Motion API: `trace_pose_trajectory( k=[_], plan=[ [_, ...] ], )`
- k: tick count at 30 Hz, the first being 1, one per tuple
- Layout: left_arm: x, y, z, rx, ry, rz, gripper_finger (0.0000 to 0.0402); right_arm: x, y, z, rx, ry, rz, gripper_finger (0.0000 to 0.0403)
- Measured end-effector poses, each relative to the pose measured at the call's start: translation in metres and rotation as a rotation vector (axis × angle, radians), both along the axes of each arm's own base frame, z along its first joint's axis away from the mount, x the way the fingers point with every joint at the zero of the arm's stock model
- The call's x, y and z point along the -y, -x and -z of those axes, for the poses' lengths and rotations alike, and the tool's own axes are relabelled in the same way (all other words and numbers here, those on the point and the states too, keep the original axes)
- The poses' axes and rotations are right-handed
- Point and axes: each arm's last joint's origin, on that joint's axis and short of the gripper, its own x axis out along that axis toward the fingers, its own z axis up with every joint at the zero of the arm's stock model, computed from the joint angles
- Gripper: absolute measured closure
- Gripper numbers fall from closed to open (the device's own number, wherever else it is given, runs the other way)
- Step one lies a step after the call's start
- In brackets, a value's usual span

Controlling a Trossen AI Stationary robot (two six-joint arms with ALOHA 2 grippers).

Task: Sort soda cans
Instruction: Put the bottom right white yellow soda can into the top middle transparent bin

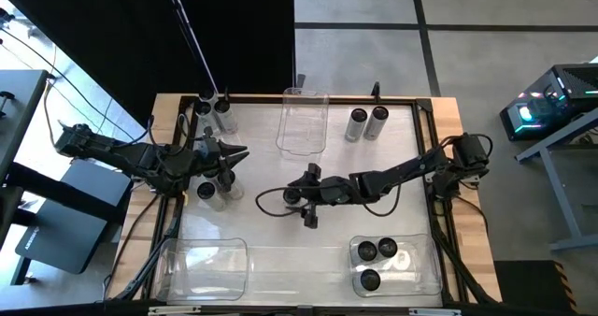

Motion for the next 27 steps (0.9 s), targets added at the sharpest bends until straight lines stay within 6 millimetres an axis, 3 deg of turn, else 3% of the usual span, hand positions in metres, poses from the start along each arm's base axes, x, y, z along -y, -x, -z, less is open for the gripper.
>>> trace_pose_trajectory(
  k=[27],
  plan=[
    [0.0, 0.0, 0.0, 0.005, 0.008, -0.002, 0.0336, -0.002, 0.002, 0.01, -0.089, -0.009, -0.094, 0.0084]
  ],
)
